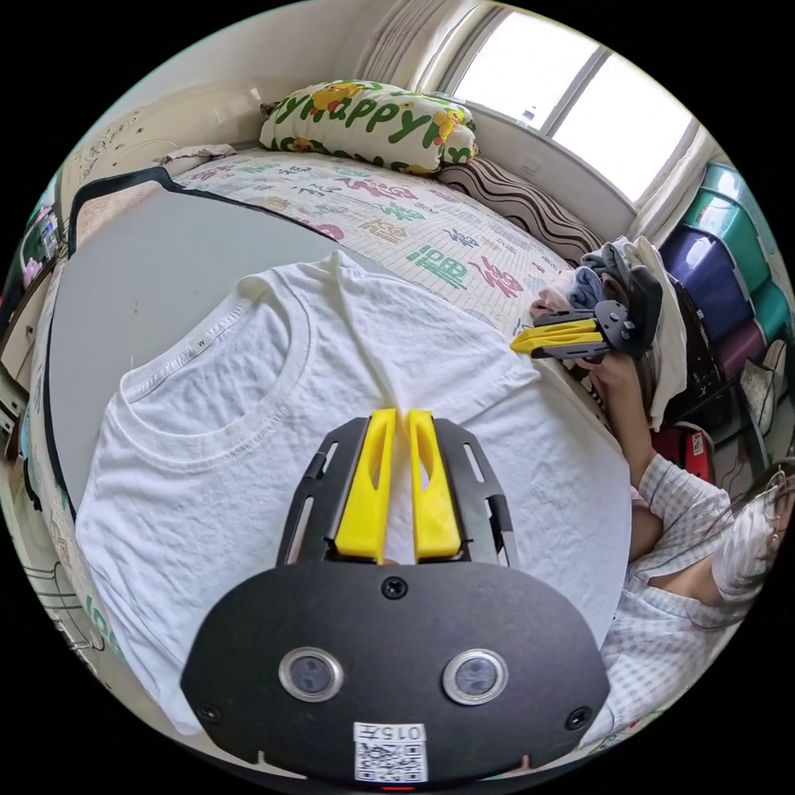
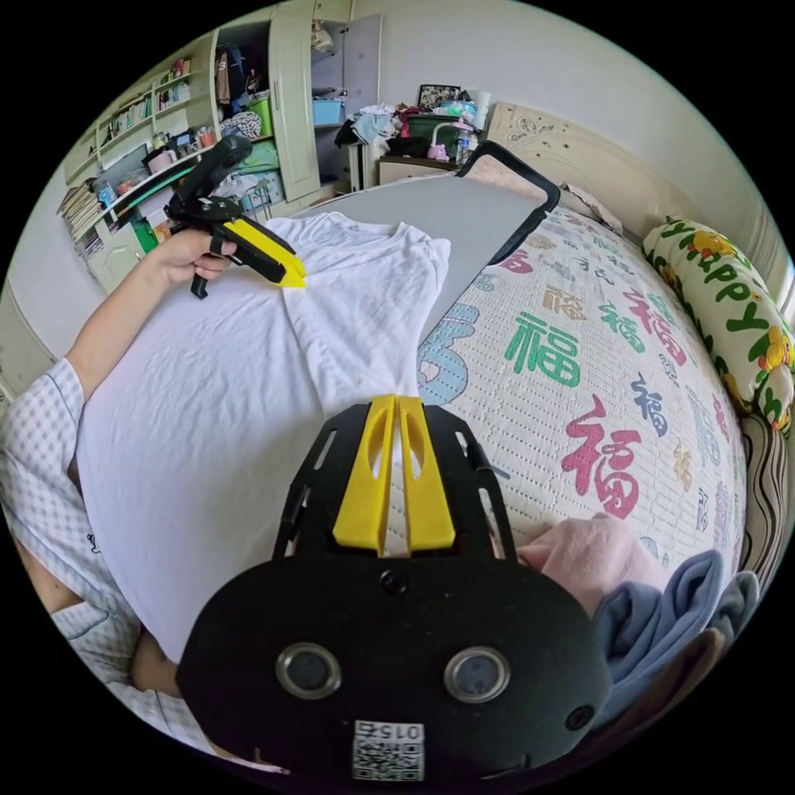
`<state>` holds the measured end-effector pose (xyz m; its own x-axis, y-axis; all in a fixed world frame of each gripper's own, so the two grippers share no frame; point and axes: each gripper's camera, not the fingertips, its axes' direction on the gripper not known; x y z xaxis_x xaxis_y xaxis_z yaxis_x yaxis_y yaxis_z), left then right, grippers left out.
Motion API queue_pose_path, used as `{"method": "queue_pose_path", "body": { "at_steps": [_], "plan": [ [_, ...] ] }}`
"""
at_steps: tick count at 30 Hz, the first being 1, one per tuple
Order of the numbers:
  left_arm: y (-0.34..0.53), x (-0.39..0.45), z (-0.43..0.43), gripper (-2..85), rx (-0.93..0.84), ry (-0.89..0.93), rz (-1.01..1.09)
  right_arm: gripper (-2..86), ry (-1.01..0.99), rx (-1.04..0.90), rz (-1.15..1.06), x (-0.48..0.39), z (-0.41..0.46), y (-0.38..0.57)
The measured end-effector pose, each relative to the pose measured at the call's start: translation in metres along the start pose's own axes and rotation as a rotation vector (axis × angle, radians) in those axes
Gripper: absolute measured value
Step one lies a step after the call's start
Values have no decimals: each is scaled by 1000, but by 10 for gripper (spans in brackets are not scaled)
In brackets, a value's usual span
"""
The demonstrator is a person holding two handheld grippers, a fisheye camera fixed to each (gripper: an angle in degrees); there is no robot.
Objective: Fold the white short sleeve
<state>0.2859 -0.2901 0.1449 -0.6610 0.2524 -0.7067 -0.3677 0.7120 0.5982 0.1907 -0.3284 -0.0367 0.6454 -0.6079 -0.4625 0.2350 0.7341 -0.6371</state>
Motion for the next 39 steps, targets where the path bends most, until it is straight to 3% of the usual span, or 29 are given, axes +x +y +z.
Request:
{"method": "queue_pose_path", "body": {
  "at_steps": [7,12,15,17,20,27,31,35,39],
  "plan": [
    [36,-18,-61,20,125,79,-53,-6,-149,216,174,17,-16,2],
    [144,-26,-155,19,339,-32,-94,-5,-186,348,78,-20,-32,-32],
    [239,-48,-198,20,488,-173,-218,-4,-156,301,-80,-86,-28,-82],
    [312,-83,-211,34,528,-279,-418,-4,-147,254,-223,-151,-15,-127],
    [377,-113,-201,57,560,-192,-506,-3,-132,201,-361,-234,17,-187],
    [395,-119,-175,81,557,-122,-312,14,-181,33,-458,-378,104,-320],
    [380,-122,-161,81,430,-131,-196,18,-206,-137,-492,-432,154,-367],
    [415,-156,-161,74,497,-184,-337,34,-217,-236,-631,-481,181,-359],
    [443,-210,-155,76,630,102,-485,59,70,-213,-679,-515,208,-351]
  ]
}}
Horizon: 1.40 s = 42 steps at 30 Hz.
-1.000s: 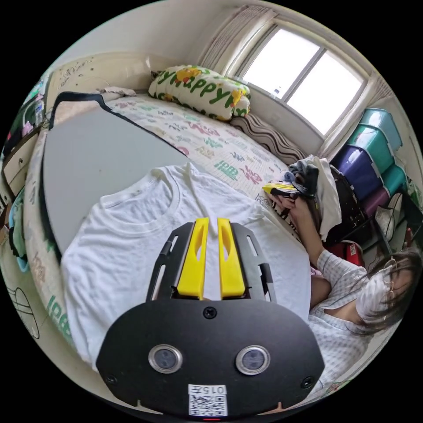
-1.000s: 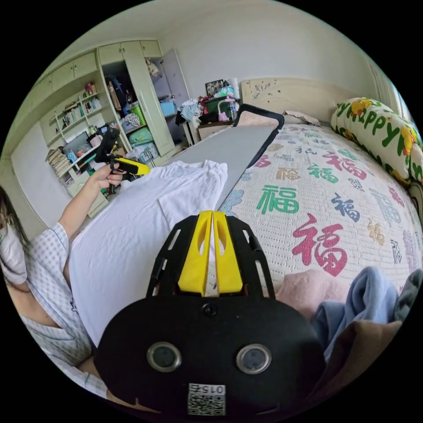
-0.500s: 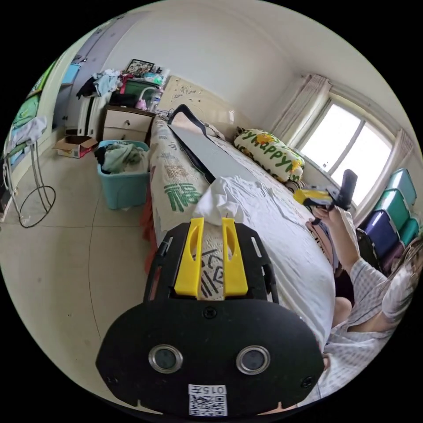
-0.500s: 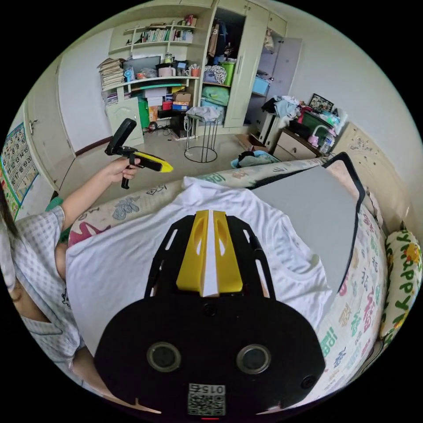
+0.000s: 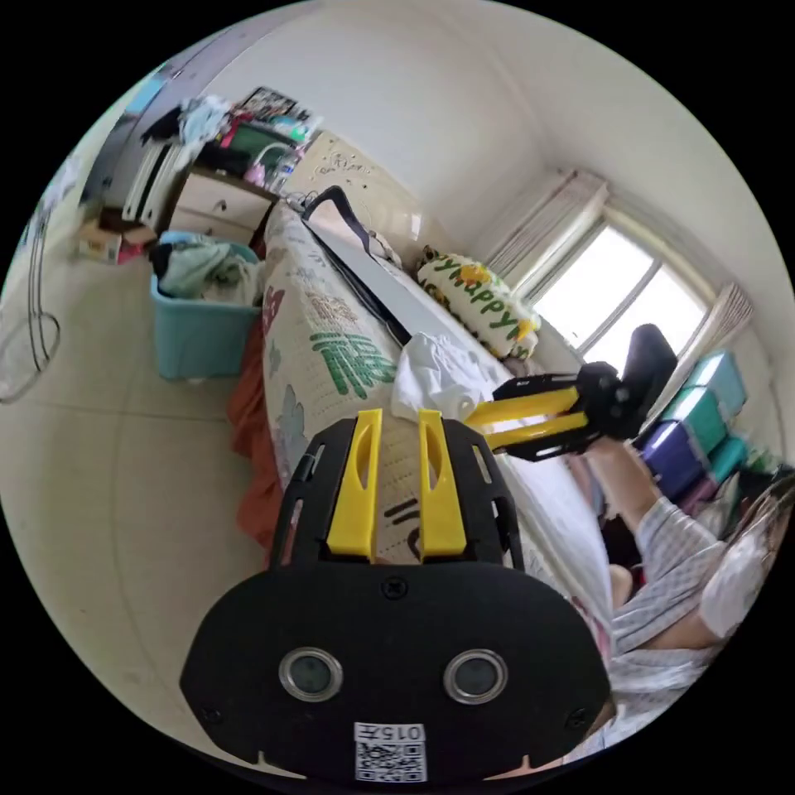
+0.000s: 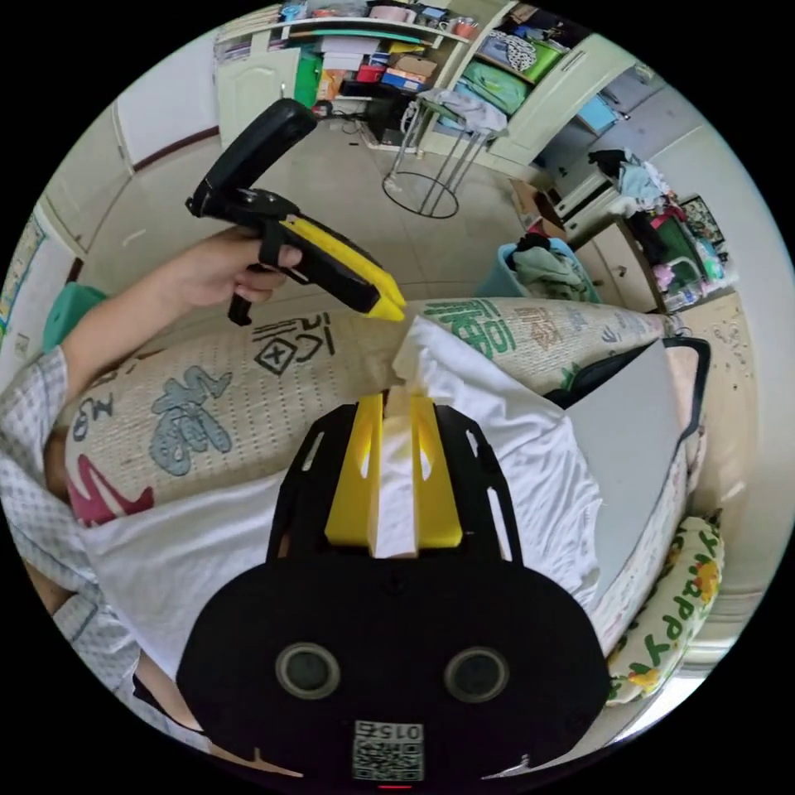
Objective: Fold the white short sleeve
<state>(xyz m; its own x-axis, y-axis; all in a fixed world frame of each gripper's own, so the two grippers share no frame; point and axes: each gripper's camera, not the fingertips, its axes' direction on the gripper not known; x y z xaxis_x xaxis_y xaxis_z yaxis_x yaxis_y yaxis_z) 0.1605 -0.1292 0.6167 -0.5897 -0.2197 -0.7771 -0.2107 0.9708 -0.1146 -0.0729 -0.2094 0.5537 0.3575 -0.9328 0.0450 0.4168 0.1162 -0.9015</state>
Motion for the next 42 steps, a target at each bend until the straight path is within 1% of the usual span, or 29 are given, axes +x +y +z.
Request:
{"method": "queue_pose_path", "body": {
  "at_steps": [1,2,6,8,10,11,12,13,15,16,19,22,23,25,27,28,30,33,37,39,41,42],
  "plan": [
    [-3,-11,3,78,-21,28,-36,58,23,15,14,-4,4,-6],
    [-6,-16,6,79,-33,29,-43,56,0,16,25,-6,9,-11],
    [-18,-26,7,86,-20,34,-93,36,-15,12,33,-13,14,-22],
    [-31,-26,16,85,-72,29,-84,10,-1,31,46,-16,12,-22],
    [-41,-25,20,65,-120,4,-70,1,-16,53,59,-18,8,-19],
    [-45,-24,19,29,-137,7,-58,-2,-30,77,62,-20,4,-15],
    [-47,-24,18,11,-139,23,-55,-3,-34,92,63,-22,2,-12],
    [-50,-24,13,4,-131,35,-57,-4,-36,120,68,-24,-3,-6],
    [-55,-19,4,-2,-110,-16,-43,-5,-39,169,69,-28,-10,5],
    [-60,-15,-1,-2,-100,-44,-36,-5,-46,202,73,-31,-15,12],
    [-66,2,-5,7,-142,-31,3,-6,-68,270,92,-34,-21,29],
    [-63,10,6,67,-235,-109,-1,-6,-65,284,92,-36,-19,38],
    [-63,8,12,79,-253,-94,-16,-6,-71,289,94,-36,-19,40],
    [-63,7,21,73,-261,-53,-31,-6,-88,297,99,-36,-18,42],
    [-65,10,30,49,-283,-68,-19,-6,-91,297,93,-38,-18,43],
    [-67,15,34,20,-293,-107,-1,-6,-82,293,84,-40,-18,45],
    [-71,23,32,8,-275,-128,21,-6,-62,286,69,-43,-18,49],
    [-88,42,20,0,-181,-149,46,-6,-58,297,77,-43,-19,57],
    [-123,94,23,-4,-67,-147,144,-8,-44,353,107,-38,-24,68],
    [-136,123,40,-4,-61,-108,209,-9,-29,376,118,-37,-28,74],
    [-144,163,78,-1,-133,-14,318,-9,-12,389,123,-37,-32,84],
    [-143,172,89,-1,-161,4,346,-8,-10,386,124,-37,-32,87]
  ]
}}
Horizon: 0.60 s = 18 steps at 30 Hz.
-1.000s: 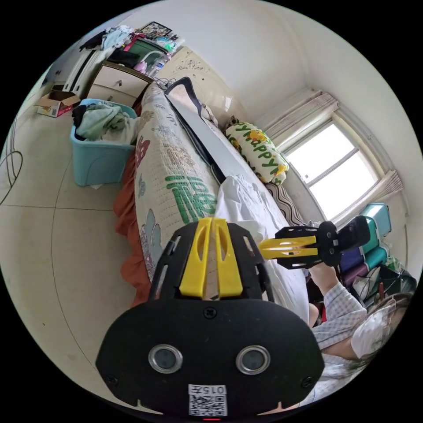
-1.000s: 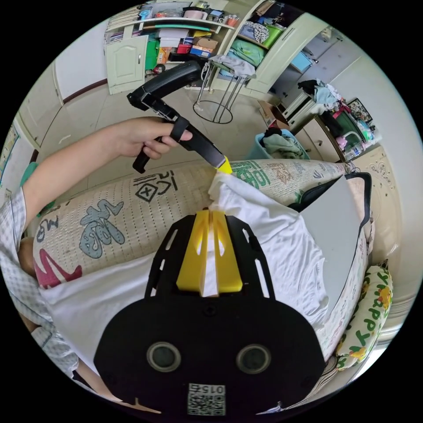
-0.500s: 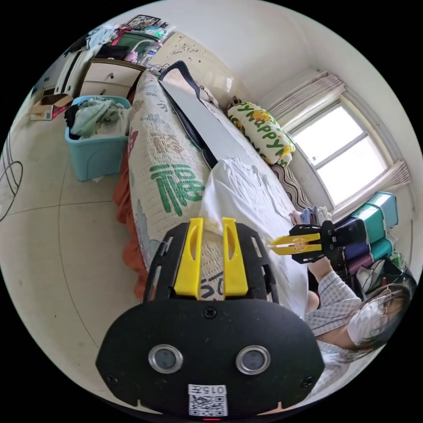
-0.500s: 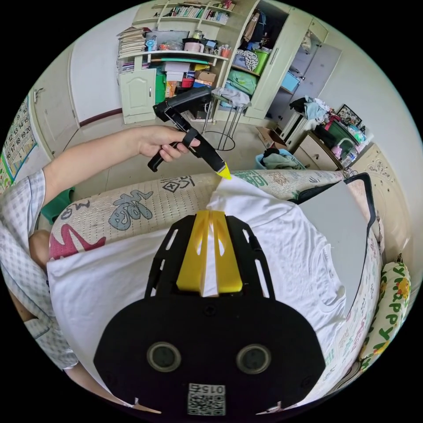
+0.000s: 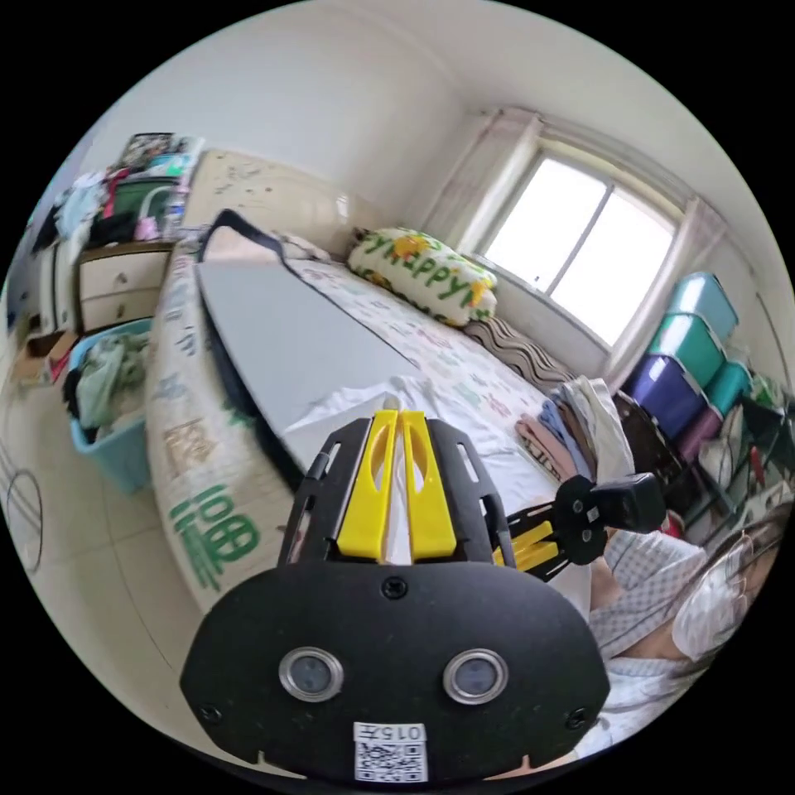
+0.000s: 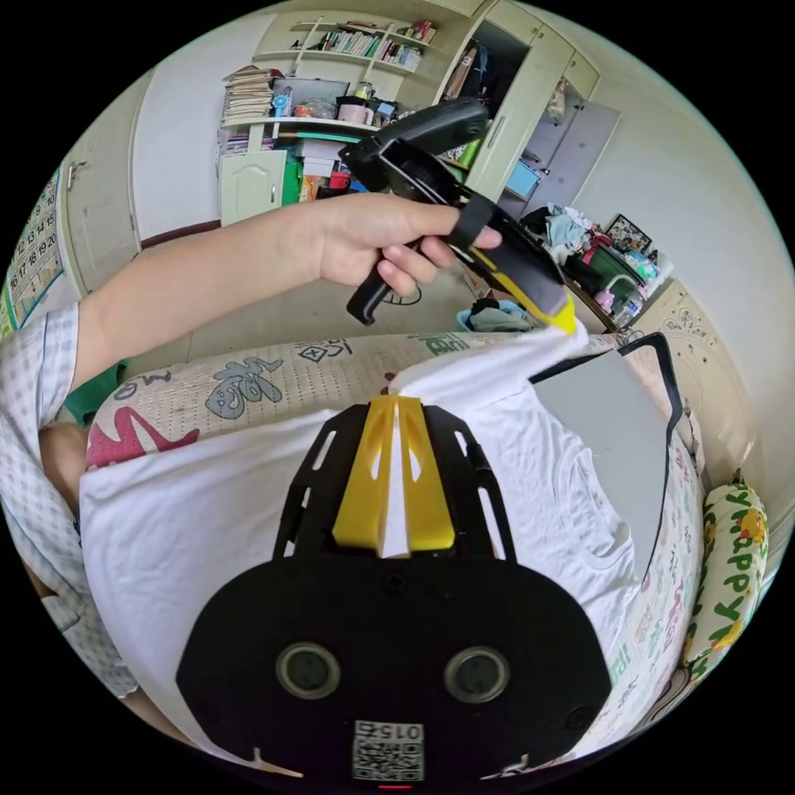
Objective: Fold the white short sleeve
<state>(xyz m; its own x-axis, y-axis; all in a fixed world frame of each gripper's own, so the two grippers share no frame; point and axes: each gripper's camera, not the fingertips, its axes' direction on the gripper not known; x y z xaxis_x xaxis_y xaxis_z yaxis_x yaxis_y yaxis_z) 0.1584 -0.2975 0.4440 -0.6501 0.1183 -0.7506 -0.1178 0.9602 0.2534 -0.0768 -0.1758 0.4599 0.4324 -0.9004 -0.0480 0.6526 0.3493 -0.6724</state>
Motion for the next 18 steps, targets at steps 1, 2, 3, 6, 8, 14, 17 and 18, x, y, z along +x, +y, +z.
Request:
{"method": "queue_pose_path", "body": {
  "at_steps": [1,2,3,6,8,14,17,18],
  "plan": [
    [-6,17,24,2,-59,28,56,-8,6,-10,-6,0,-3,7],
    [-9,31,50,6,-135,45,104,-6,15,-26,-16,0,-5,15],
    [-10,37,63,10,-178,54,127,-6,18,-37,-23,0,-6,19],
    [-7,56,110,73,-329,114,205,7,-33,-131,-61,1,-8,43],
    [-4,64,105,93,-329,152,239,24,-106,-173,-52,8,-17,63],
    [19,79,39,82,-282,-20,293,22,-48,-28,105,57,-64,97],
    [46,87,42,89,-389,-23,318,22,-13,-30,232,91,-58,102],
    [51,88,43,91,-402,-22,324,29,-11,-44,254,97,-54,102]
  ]
}}
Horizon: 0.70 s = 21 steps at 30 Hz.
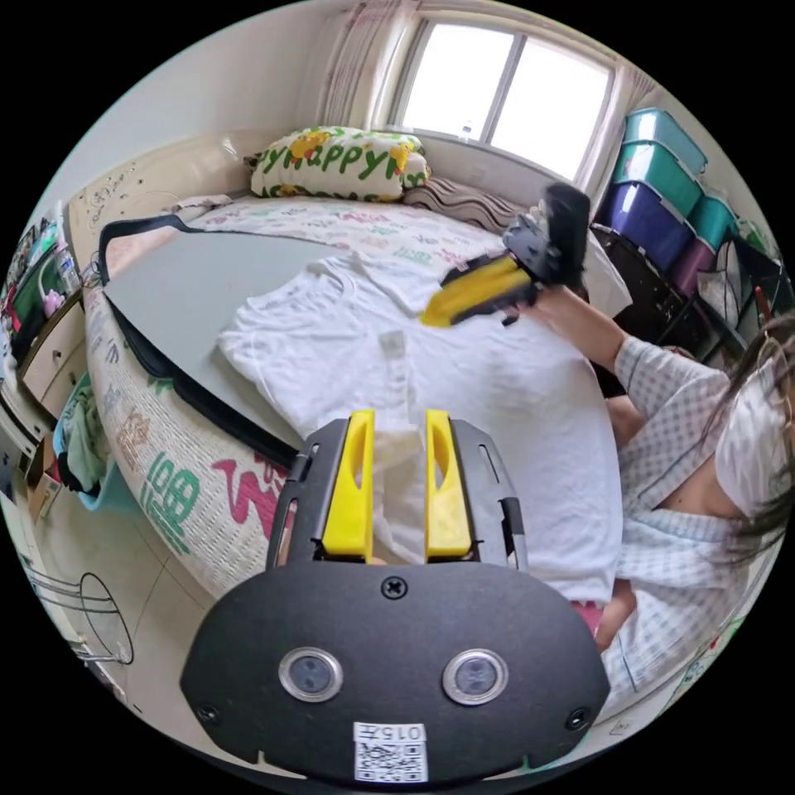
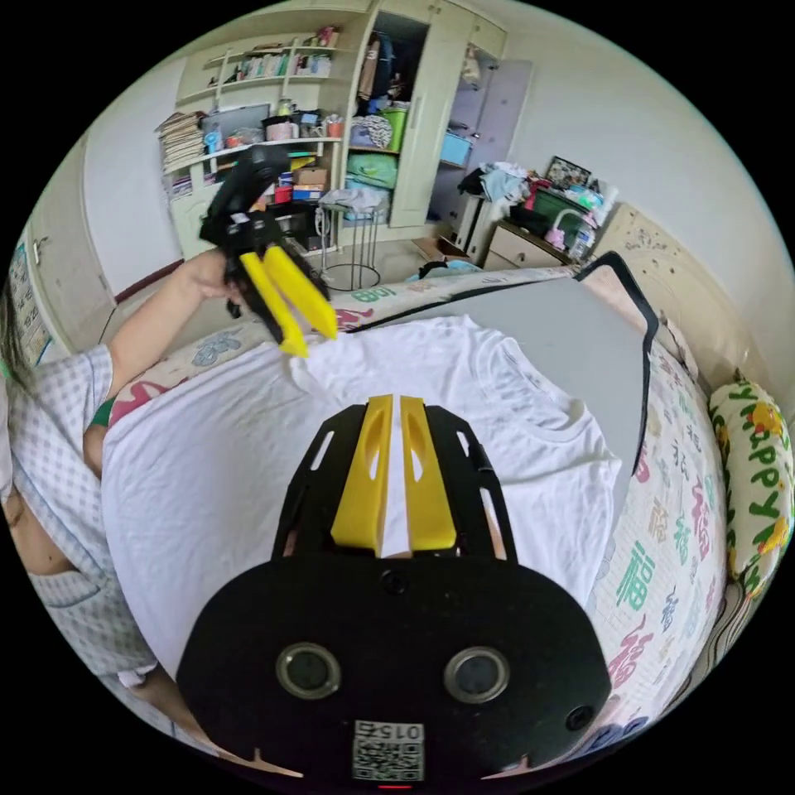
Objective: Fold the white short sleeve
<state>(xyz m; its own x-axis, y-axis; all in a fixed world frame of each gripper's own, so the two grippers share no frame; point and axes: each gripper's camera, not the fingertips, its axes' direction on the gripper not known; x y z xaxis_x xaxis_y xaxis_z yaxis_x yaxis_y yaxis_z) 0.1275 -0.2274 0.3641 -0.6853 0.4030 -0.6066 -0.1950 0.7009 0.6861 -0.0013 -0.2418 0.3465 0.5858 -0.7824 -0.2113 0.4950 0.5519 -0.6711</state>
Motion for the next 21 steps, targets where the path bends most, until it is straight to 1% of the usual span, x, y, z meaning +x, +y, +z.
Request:
{"method": "queue_pose_path", "body": {
  "at_steps": [3,5,9,12,14,16,19,21],
  "plan": [
    [6,10,8,88,-3,-53,20,52,14,-85,83,23,21,-1],
    [1,14,15,83,-48,-11,43,51,-11,-129,117,33,32,3],
    [-1,23,20,82,-46,-16,74,25,-56,-176,108,39,40,2],
    [1,23,12,83,-34,5,66,2,-15,-200,82,38,39,-1],
    [8,21,-5,84,18,11,50,0,10,-221,73,38,38,-1],
    [16,20,-17,84,49,-21,30,4,10,-225,75,39,35,0],
    [27,23,-26,85,24,-131,19,33,36,-237,87,41,30,-1],
    [31,29,-30,85,50,-127,43,41,87,-244,102,42,26,-4]
  ]
}}
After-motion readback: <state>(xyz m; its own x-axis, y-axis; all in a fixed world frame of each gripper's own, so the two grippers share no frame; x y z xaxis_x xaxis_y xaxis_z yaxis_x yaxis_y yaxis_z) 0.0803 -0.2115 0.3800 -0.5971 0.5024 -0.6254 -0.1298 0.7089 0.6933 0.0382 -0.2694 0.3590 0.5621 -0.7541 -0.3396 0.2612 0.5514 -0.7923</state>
